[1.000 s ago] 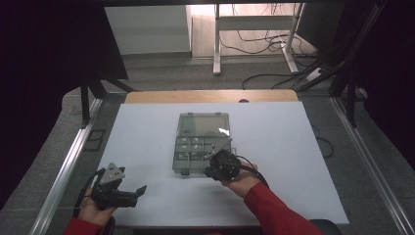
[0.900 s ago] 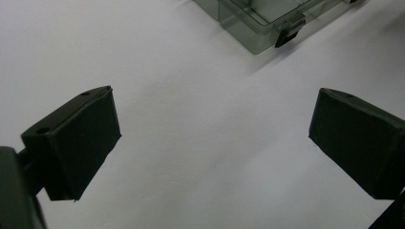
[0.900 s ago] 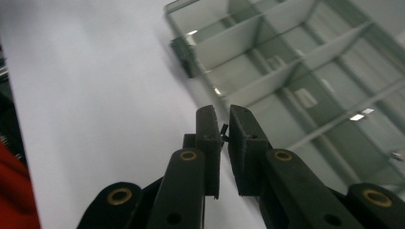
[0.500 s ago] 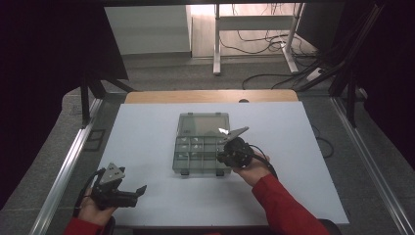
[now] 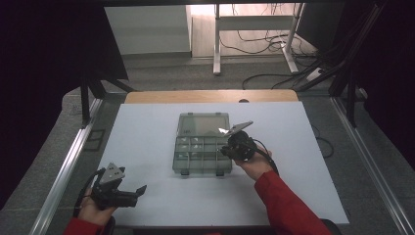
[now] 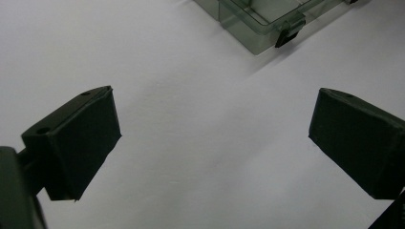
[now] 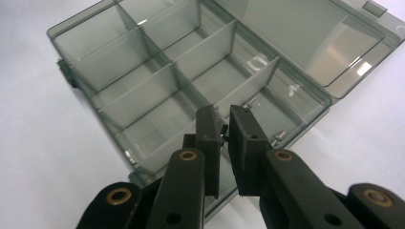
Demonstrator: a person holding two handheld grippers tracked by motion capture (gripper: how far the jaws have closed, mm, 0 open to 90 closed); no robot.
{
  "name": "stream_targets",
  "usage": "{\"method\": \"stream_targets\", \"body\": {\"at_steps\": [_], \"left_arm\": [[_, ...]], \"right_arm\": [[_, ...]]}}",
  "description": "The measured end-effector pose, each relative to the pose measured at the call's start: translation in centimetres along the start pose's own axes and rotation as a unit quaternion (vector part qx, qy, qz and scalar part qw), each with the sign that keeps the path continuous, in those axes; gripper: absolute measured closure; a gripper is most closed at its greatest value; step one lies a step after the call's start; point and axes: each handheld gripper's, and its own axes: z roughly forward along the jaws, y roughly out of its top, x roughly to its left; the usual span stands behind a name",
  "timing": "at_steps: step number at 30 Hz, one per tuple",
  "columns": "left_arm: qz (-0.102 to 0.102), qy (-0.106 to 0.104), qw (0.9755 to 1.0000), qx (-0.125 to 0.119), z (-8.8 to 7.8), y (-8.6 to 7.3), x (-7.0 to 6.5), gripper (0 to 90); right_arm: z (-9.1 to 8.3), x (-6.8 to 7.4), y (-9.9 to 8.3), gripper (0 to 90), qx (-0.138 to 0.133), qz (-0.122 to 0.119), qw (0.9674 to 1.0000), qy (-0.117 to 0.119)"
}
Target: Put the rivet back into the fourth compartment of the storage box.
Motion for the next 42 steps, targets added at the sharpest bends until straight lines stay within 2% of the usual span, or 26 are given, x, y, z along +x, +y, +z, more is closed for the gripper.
{"method": "stream_targets", "body": {"at_steps": [6, 14, 22, 24, 33, 42], "left_arm": [[0.0, 0.0, 1.0, 0.001, 0.0, 0.0, 0.0, 3.9], [-0.001, -0.001, 1.0, 0.001, 0.0, 0.0, 0.0, 3.9], [-0.002, -0.002, 1.0, 0.0, 0.0, 0.0, 0.1, 4.0], [-0.002, -0.002, 1.0, 0.0, 0.0, 0.0, 0.1, 4.0], [-0.001, -0.001, 1.0, -0.001, 0.0, 0.0, 0.0, 4.0], [0.0, -0.002, 1.0, -0.002, -0.1, 0.0, 0.0, 4.0]], "right_arm": [[0.6, -0.9, 0.2, 82.5, -0.003, 0.014, 0.9999, -0.003], [1.8, -2.2, 0.8, 82.1, 0.003, 0.021, 0.9997, -0.013], [3.1, -2.7, 0.9, 80.2, 0.011, 0.026, 0.9995, -0.01], [3.2, -2.8, 0.9, 76.6, 0.012, 0.028, 0.9994, -0.012], [2.8, -2.6, 0.9, 71.8, 0.01, 0.026, 0.9995, -0.016], [2.0, -1.9, 1.0, 63.2, 0.002, 0.019, 0.9997, -0.017]]}}
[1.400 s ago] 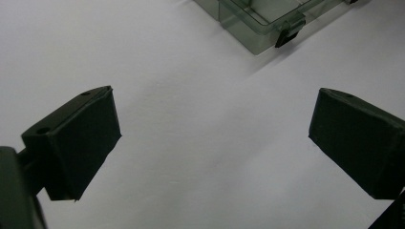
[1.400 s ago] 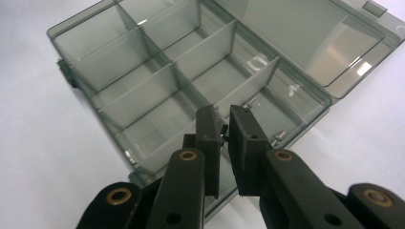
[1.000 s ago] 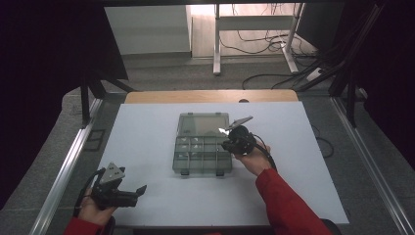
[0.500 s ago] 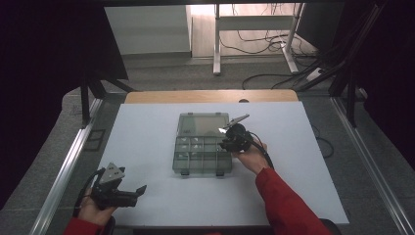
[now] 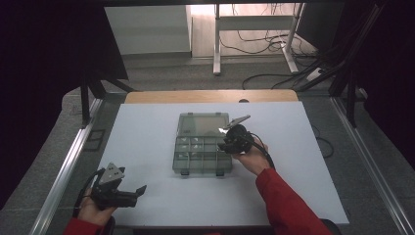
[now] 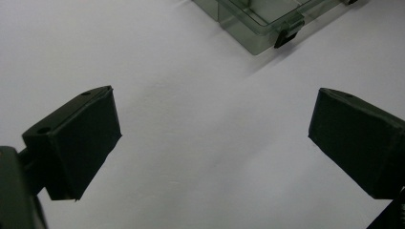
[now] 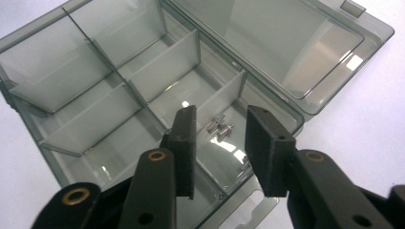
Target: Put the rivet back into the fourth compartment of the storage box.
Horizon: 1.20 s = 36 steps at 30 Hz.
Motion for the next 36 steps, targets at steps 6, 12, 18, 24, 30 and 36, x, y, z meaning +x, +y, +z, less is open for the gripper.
{"method": "stream_targets", "body": {"at_steps": [6, 12, 18, 24, 30, 36], "left_arm": [[0.001, 0.0, 1.0, 0.0, 0.0, 0.0, 0.0, 4.0], [0.001, 0.0, 1.0, -0.001, 0.0, 0.0, 0.0, 4.0], [0.001, 0.0, 1.0, -0.001, 0.0, 0.0, 0.0, 4.0], [0.0, 0.0, 1.0, -0.002, 0.0, 0.0, 0.0, 4.0], [0.0, 0.0, 1.0, -0.003, 0.0, 0.0, 0.0, 4.0], [0.0, 0.0, 1.0, -0.003, -0.1, 0.0, 0.0, 3.9]], "right_arm": [[-0.4, 0.6, 0.0, 59.4, -0.002, -0.01, 0.9999, -0.004], [-0.8, 0.9, -0.1, 57.0, -0.004, -0.016, 0.9998, -0.007], [-1.1, 1.3, -0.5, 51.9, -0.008, -0.019, 0.9998, 0.001], [-1.4, 1.8, -0.7, 45.8, -0.013, -0.027, 0.9995, 0.002], [-1.5, 2.2, -0.9, 32.4, -0.017, -0.032, 0.9993, 0.004], [-1.6, 2.2, -1.1, 16.9, -0.03, -0.027, 0.9991, 0.01]]}}
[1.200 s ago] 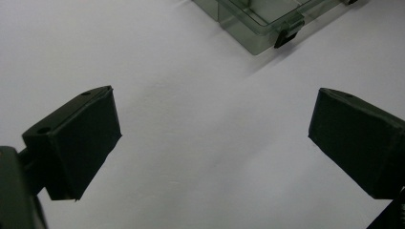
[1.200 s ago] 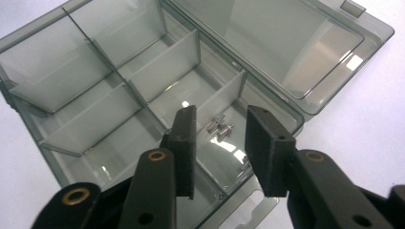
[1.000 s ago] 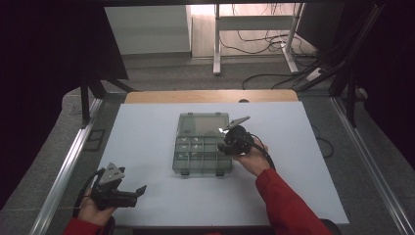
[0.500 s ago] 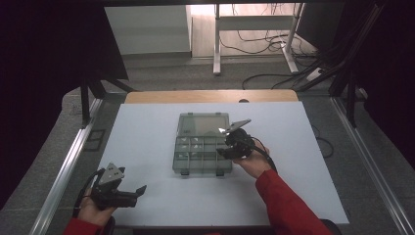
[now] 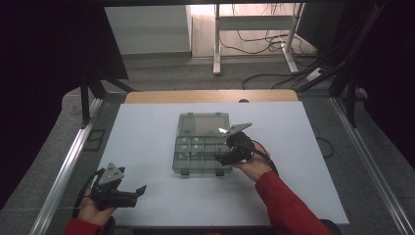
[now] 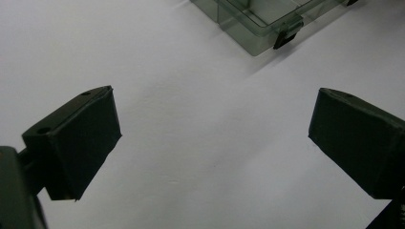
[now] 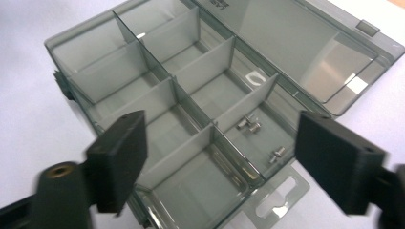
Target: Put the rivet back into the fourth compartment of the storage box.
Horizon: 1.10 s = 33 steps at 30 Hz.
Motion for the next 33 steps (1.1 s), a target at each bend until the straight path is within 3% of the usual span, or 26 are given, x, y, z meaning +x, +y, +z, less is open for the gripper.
{"method": "stream_targets", "body": {"at_steps": [5, 10, 33], "left_arm": [[0.0, -0.001, 1.0, 0.0, 0.0, 0.0, 0.0, 4.0], [0.0, -0.001, 1.0, 0.0, 0.0, 0.0, 0.0, 3.9], [-0.002, 0.001, 1.0, -0.001, 0.0, 0.0, 0.0, 3.9]], "right_arm": [[0.0, 0.0, -0.1, 7.4, 0.001, 0.014, 0.9999, 0.006], [-0.3, 0.1, -0.4, 4.0, 0.003, 0.015, 0.9998, 0.01], [-2.3, 0.9, -1.7, 1.8, -0.009, 0.0, 1.0, 0.004]]}}
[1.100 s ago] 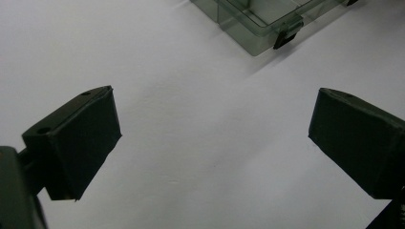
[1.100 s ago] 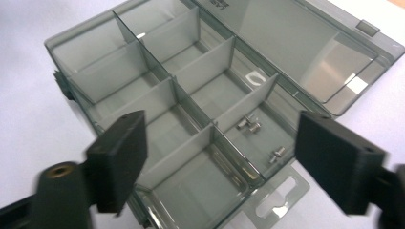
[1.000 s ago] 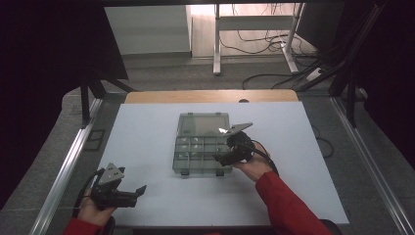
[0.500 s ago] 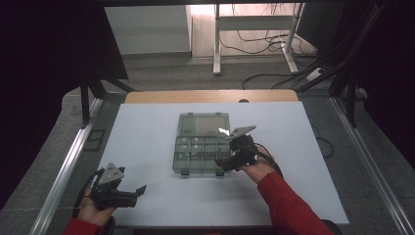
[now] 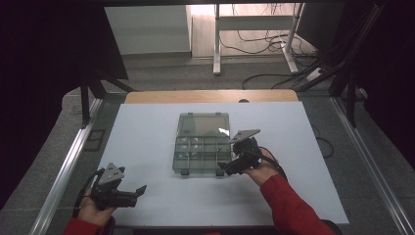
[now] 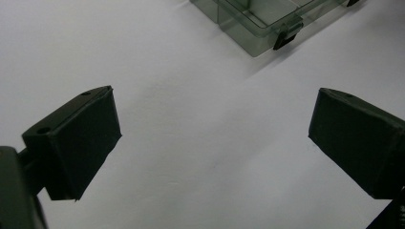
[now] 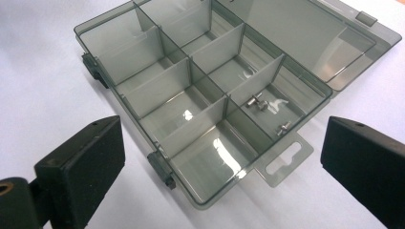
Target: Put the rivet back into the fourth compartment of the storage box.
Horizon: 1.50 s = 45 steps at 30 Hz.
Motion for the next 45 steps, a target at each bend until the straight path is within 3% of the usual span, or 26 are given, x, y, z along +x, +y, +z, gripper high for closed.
{"method": "stream_targets", "body": {"at_steps": [12, 25, 32, 45], "left_arm": [[-0.001, -0.001, 1.0, -0.001, 0.0, 0.0, 0.0, 3.9], [0.0, 0.0, 1.0, 0.0, 0.0, 0.0, 0.0, 4.0], [0.001, 0.0, 1.0, 0.001, 0.0, 0.0, 0.0, 4.0], [0.003, 0.0, 1.0, 0.002, 0.0, 0.0, -0.1, 4.0]], "right_arm": [[-0.8, 0.1, -1.3, 0.2, 0.008, 0.003, 1.0, 0.0], [-2.5, 0.0, -3.1, 0.2, -0.004, 0.018, 0.9998, -0.002], [-3.6, -0.1, -4.4, 0.2, -0.013, 0.02, 0.9996, -0.014], [-5.2, 0.1, -7.3, 0.2, 0.002, 0.027, 0.999, -0.035]]}}
